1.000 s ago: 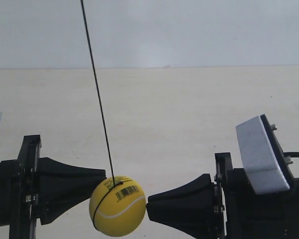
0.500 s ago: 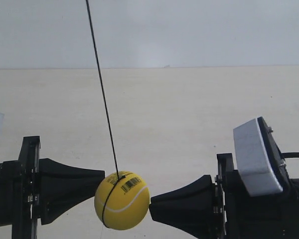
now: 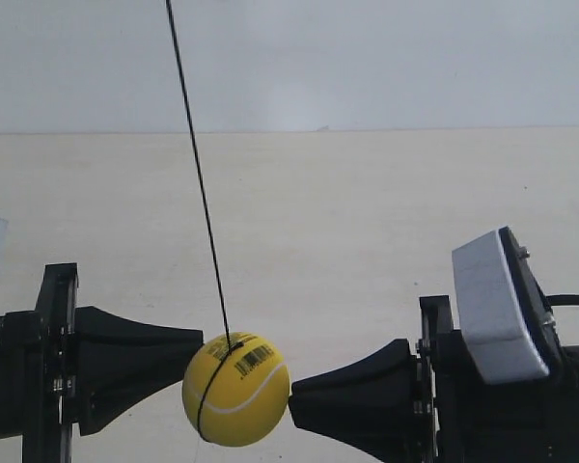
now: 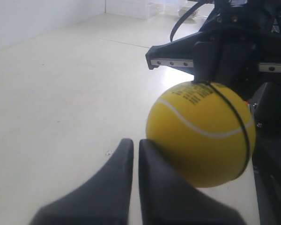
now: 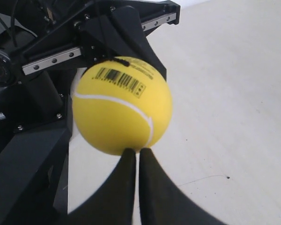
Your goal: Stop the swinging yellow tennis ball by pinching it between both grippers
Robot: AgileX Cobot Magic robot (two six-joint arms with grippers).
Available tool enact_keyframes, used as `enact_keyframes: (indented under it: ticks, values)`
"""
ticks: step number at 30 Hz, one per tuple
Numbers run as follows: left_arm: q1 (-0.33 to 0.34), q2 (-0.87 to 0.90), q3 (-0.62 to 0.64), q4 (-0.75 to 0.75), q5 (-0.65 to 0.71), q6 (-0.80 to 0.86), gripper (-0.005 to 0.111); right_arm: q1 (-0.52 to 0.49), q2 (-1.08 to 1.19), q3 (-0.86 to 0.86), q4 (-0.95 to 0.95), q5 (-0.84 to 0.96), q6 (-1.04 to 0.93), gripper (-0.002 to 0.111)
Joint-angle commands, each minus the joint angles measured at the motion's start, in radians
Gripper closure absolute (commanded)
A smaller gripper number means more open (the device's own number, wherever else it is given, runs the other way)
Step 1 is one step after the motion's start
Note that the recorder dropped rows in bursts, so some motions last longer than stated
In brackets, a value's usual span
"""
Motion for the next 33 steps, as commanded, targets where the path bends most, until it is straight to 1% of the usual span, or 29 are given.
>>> enact_keyframes:
  ticks: [1,5,8,24,33]
  values:
    - [-0.003,0.001,0.003,0.007,-0.020,-0.004,0.102,0.000,-0.025,-0.004,0.005,-0.012,-0.022,0.108]
    - [-0.003,0.001,0.003,0.007,-0.023,-0.004,0.102,0.000,-0.131,-0.004,0.003,0.006,-0.009,0.108]
    - [-0.003,0.001,0.003,0.018,-0.037,-0.004,0.102,0.000,-0.176,-0.002,-0.001,0.067,0.044,0.108]
    - [-0.003,0.001,0.003,0.018,-0.044,-0.004,0.102,0.000,-0.174,-0.002,-0.027,0.050,0.074,0.108]
    - [-0.003,0.001,0.003,0.003,-0.044,0.011,0.102,0.000,-0.125,-0.002,-0.003,0.039,0.051,0.108]
